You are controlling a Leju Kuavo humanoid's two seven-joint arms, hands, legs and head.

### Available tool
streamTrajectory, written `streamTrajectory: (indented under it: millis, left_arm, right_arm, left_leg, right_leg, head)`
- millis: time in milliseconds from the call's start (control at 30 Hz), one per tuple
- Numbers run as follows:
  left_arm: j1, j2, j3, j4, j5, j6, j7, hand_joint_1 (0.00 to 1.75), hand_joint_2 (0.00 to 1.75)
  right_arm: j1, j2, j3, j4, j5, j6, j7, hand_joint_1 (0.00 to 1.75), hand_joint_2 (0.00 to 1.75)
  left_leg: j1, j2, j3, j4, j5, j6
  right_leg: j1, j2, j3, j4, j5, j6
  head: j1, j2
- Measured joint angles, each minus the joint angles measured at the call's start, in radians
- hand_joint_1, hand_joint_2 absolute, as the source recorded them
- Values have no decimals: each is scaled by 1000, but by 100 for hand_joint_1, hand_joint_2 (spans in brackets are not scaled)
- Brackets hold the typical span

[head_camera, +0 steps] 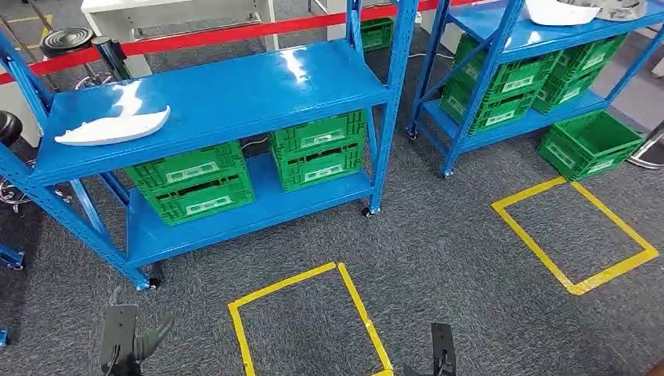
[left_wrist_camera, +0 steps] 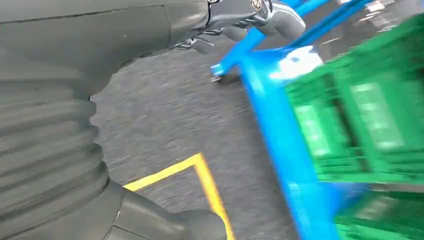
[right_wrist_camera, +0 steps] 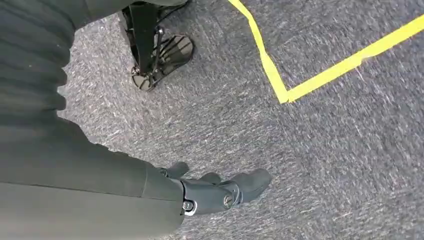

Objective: Take the parts from the cabinet and place them on the table.

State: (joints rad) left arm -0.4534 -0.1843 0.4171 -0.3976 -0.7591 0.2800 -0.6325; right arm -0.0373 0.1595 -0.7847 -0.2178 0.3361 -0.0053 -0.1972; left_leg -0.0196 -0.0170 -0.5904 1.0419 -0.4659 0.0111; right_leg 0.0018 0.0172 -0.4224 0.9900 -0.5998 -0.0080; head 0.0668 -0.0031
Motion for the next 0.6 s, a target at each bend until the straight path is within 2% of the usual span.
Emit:
streamTrajectory:
  millis: [300,600]
  left_arm:
    - [-74,27,-246,-137,190,15,-26,0,0]
    - [-82,53,-425,-377,373,-2,-39,0,0]
  right_arm:
    - [-4,0,-1,2,38,14,0,0,175]
    - [-9,0,-26,2,49,20,0,0,175]
  left_leg:
    - [0,0,0,0,0,0]
    - [0,0,0,0,0,0]
  right_leg:
    - [0,0,0,0,0,0]
    - [0,0,0,0,0,0]
  head:
    - [0,0]
    - [0,0]
